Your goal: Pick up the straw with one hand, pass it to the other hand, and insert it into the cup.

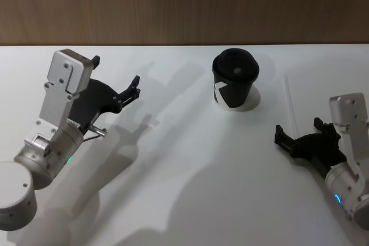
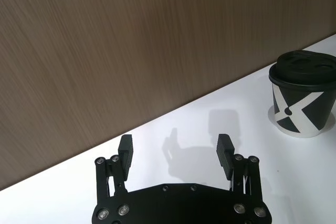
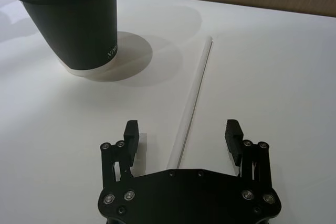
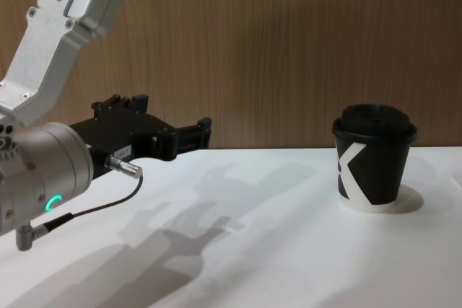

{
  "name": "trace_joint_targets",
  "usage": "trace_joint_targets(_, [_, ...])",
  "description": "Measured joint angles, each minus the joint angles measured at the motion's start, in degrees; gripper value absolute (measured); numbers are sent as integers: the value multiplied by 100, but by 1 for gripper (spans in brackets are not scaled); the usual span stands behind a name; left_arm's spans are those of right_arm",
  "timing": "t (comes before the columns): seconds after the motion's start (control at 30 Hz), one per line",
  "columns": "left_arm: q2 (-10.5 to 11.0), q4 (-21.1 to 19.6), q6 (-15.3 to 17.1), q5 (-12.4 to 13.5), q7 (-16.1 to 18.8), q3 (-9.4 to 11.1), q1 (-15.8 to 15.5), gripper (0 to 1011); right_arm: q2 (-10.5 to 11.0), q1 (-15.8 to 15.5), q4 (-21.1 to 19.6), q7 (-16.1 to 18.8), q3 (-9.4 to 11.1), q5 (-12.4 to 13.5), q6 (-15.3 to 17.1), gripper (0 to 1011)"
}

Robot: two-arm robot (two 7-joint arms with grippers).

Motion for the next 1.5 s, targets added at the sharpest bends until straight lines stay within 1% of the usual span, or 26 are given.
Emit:
trace_joint_targets(0.5, [0,0,0,0,0,0,0,1003,-85,43,92,134,58,38,-7,1001])
trace_joint_targets(0.57, [0,0,0,0,0,0,0,1003,-91,47,98,144,60,41,-7,978])
trace_joint_targets(0.7, [0,0,0,0,0,0,0,1003,-103,52,108,159,65,48,-7,893])
trace_joint_targets(0.73, [0,0,0,0,0,0,0,1003,-106,54,114,163,67,49,-7,843])
trace_joint_targets(0.77, [0,0,0,0,0,0,0,1003,-106,54,114,163,67,49,-7,843])
trace_joint_targets(0.83, [0,0,0,0,0,0,0,1003,-111,57,118,167,70,51,-7,788])
trace_joint_targets(0.87, [0,0,0,0,0,0,0,1003,-114,58,121,171,70,53,-7,732])
trace_joint_targets(0.97, [0,0,0,0,0,0,0,1003,-119,59,125,177,72,54,-6,675])
trace_joint_targets(1.0, [0,0,0,0,0,0,0,1003,-121,60,126,181,73,55,-6,617])
trace_joint_targets(1.07, [0,0,0,0,0,0,0,1003,-123,62,129,186,75,56,-5,560])
trace_joint_targets(1.1, [0,0,0,0,0,0,0,1003,-124,62,130,187,75,56,-5,514])
trace_joint_targets(1.17, [0,0,0,0,0,0,0,1003,-125,63,131,188,76,57,-5,473])
trace_joint_targets(1.23, [0,0,0,0,0,0,0,1003,-126,64,132,190,78,59,-5,391])
trace_joint_targets(1.3, [0,0,0,0,0,0,0,1003,-127,65,134,192,79,60,-4,330])
trace_joint_targets(1.33, [0,0,0,0,0,0,0,1003,-127,66,134,193,79,60,-4,330])
trace_joint_targets(1.4, [0,0,0,0,0,0,0,1003,-129,66,136,194,79,62,-4,230])
trace_joint_targets(1.47, [0,0,0,0,0,0,0,1003,-129,67,137,196,79,63,-4,194])
trace_joint_targets(1.5, [0,0,0,0,0,0,0,1003,-130,68,138,197,79,64,-4,160])
